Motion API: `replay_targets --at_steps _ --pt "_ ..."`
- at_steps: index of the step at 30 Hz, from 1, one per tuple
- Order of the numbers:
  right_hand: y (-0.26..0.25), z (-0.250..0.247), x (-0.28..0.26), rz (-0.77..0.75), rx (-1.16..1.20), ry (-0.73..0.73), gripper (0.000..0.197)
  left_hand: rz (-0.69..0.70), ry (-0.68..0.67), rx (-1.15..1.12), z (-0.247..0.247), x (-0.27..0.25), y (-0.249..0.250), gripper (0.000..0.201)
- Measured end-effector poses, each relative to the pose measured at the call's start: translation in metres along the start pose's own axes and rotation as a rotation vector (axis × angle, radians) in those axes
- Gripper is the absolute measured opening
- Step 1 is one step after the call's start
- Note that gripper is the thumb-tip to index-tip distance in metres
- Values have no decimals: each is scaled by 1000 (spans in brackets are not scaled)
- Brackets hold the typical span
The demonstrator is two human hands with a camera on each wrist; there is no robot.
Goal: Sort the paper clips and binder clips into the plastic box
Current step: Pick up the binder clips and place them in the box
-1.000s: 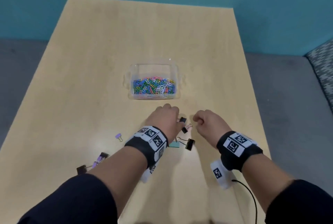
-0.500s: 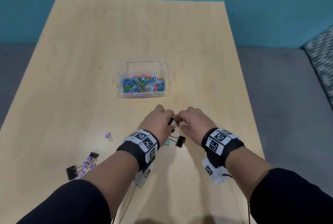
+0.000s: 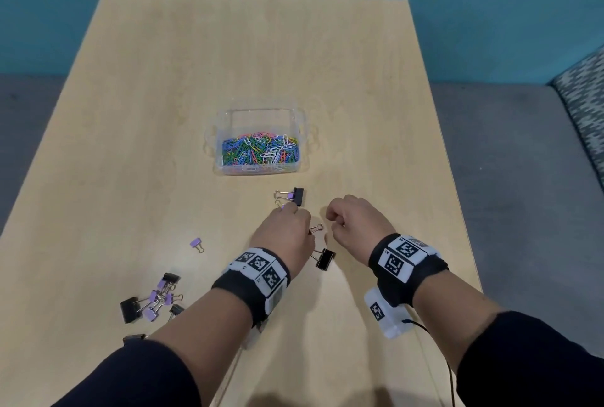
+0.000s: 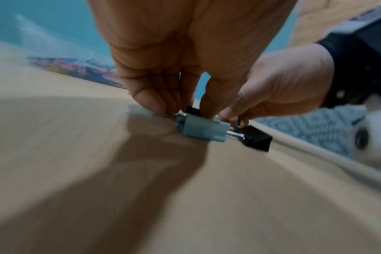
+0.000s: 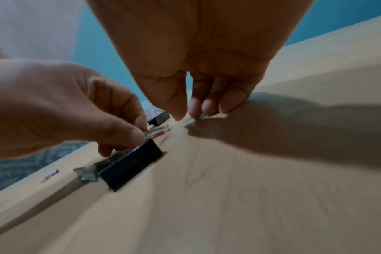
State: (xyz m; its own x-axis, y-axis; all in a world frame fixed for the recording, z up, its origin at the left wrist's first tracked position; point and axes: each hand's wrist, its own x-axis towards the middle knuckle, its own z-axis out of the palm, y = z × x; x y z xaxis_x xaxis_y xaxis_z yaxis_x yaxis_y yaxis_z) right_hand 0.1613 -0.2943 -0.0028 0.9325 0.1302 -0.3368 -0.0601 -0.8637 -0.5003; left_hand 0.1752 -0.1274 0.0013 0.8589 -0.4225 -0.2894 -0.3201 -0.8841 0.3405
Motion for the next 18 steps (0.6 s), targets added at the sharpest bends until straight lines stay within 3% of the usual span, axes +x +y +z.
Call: replay_targets --at_steps 7,9,12,15,18 --pt "-16 4 12 -157 -146 -102 14 -218 43 -312 -6 -25 -25 19" --pt "-22 4 17 -166 -187 -124 7 -257 41 -278 -6 -30 -35 20" --pt "-28 4 22 -119 -243 -180 13 -296 27 -194 -10 -37 -51 16" --pt "-35 2 24 -90 -303 -223 11 -245 57 -200 -15 -55 -62 18" --pt "-44 -5 21 -58 -320 -266 9 -99 158 -216 -18 -87 -64 17"
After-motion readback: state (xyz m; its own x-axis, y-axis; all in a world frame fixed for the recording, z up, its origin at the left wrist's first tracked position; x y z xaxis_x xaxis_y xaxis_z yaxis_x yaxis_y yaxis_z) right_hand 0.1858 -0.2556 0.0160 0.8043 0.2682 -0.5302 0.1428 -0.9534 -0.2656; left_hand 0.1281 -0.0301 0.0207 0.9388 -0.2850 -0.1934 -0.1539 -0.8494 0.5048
